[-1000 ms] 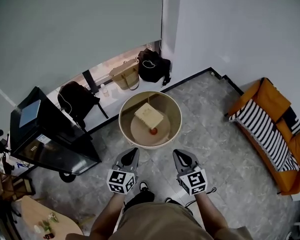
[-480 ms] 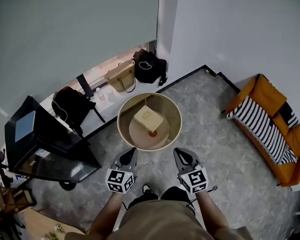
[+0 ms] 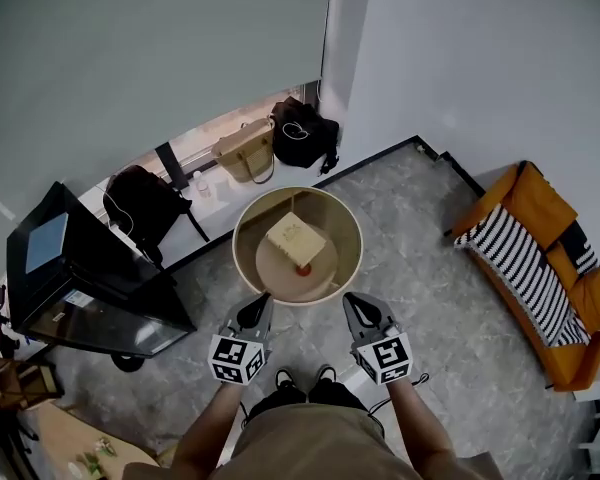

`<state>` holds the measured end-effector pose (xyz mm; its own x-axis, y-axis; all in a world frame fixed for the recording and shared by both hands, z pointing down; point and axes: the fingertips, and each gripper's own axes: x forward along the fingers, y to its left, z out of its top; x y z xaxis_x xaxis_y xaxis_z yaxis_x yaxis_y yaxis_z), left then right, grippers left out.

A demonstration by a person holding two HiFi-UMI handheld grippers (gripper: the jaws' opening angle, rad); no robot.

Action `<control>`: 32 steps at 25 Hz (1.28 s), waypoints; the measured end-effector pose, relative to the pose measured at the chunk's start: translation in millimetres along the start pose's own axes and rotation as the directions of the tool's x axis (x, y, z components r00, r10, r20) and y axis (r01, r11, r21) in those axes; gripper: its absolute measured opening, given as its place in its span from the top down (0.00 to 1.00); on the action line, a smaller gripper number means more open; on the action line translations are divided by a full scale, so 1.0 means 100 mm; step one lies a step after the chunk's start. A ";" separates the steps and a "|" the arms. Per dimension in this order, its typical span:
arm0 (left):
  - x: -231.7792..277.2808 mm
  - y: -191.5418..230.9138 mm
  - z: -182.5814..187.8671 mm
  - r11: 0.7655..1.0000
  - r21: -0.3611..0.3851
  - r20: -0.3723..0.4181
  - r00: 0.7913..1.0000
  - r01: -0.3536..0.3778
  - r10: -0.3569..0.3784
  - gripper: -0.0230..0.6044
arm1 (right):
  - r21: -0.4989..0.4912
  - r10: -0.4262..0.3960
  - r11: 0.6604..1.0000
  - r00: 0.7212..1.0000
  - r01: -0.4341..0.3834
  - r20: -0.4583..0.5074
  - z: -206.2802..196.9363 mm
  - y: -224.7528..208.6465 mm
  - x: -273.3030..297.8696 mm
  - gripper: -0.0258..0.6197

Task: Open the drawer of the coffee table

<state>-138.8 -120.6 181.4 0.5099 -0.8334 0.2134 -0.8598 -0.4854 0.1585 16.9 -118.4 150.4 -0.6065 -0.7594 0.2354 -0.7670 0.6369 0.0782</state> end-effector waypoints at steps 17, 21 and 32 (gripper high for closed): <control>0.36 -0.27 0.01 0.992 0.021 -0.021 0.992 -0.123 0.123 0.95 | -0.005 0.098 0.995 0.993 -0.098 0.062 -0.20 -0.63 0.05 0.95; 0.34 -0.24 -0.11 0.992 0.010 -0.052 0.990 -0.129 0.130 0.95 | 0.010 0.106 0.994 0.993 -0.106 0.048 -0.26 -0.61 0.08 0.95; 0.55 0.17 -0.39 0.993 0.002 -0.024 0.993 -0.119 0.119 0.95 | 0.033 0.037 0.999 0.992 -0.042 0.124 -0.45 -0.63 0.46 0.95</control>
<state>-123.8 -164.3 233.3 0.4049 -0.8784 0.2538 -0.9142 -0.3839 0.1298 46.2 -187.6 199.7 -0.6559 -0.7458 0.1164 -0.7476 0.6632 0.0364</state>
